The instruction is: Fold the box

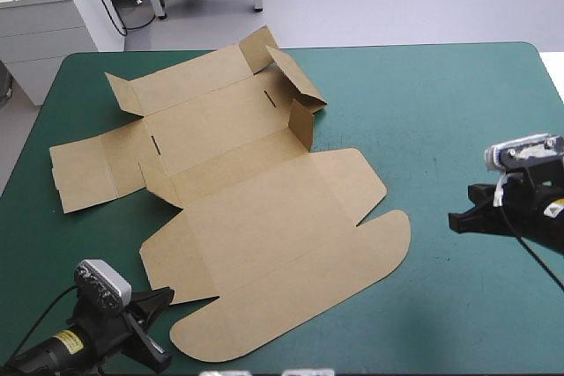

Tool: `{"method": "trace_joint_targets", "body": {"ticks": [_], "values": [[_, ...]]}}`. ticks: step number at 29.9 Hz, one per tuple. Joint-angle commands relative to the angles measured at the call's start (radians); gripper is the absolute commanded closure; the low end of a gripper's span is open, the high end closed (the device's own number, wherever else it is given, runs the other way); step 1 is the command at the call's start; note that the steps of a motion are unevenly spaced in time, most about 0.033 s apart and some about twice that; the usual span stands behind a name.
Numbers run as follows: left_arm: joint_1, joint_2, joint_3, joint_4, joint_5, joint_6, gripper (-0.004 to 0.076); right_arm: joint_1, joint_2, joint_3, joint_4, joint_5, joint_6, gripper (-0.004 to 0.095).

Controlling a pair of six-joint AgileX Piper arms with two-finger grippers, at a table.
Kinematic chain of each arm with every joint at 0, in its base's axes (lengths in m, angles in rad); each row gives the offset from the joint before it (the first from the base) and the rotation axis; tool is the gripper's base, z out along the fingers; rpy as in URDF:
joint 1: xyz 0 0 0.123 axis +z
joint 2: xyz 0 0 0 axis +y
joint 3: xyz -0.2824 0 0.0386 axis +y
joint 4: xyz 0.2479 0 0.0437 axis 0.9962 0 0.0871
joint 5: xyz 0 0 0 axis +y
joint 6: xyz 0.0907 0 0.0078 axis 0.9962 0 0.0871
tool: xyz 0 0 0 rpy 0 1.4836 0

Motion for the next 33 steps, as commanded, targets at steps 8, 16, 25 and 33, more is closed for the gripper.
{"method": "trace_joint_targets", "body": {"ticks": [8,16,25,33], "values": [[-0.005,0.009,-0.03,-0.036,-0.05,-0.004,0.0732,0.018,0.329,-0.39,0.095,0.05,0.02,0.0903],[-0.005,0.009,-0.03,-0.036,-0.05,-0.004,0.0732,0.286,0.642,-0.746,-0.123,0.077,0.155,0.0904],[-0.005,0.009,-0.03,-0.036,-0.05,-0.004,0.0732,0.377,1.001,-1.189,-0.022,0.179,0.217,0.0905],[-0.005,0.009,-0.03,-0.036,-0.05,-0.004,0.0732,0.472,1.177,-1.363,-0.125,0.177,0.209,0.0905]]}}
